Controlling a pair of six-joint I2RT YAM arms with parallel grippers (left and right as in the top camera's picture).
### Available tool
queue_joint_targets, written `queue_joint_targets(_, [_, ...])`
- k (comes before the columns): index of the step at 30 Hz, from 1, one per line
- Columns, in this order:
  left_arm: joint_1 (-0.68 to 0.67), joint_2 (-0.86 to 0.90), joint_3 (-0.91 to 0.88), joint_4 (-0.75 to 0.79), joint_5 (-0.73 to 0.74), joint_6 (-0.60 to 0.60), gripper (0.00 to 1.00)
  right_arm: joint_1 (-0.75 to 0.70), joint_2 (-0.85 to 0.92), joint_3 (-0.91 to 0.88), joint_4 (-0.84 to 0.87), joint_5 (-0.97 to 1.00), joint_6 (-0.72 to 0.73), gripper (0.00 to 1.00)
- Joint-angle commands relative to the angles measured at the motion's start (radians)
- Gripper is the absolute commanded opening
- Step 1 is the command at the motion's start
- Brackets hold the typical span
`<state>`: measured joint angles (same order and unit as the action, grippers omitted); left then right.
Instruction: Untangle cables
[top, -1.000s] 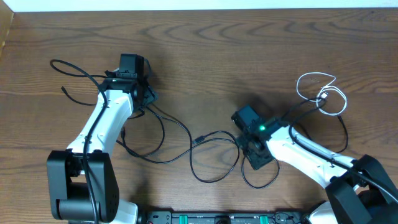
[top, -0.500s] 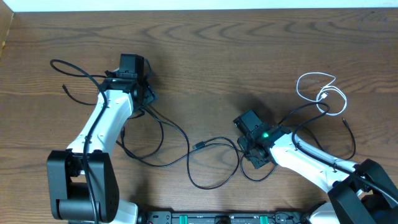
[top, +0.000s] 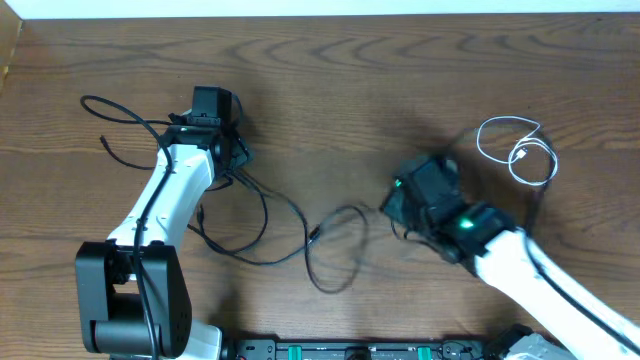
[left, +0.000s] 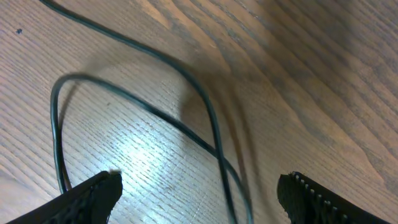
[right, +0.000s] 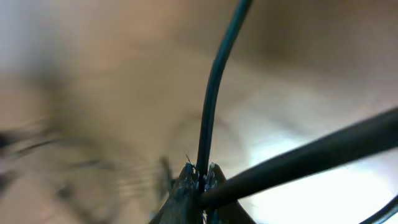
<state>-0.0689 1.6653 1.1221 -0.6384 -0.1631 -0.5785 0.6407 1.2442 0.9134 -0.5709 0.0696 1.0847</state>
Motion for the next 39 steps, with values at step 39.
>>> queue_joint_targets(39, [0.003, 0.007, -0.001, -0.001, 0.029, 0.003, 0.85, 0.002, -0.106, 0.234, -0.243, 0.261, -0.654, 0.01])
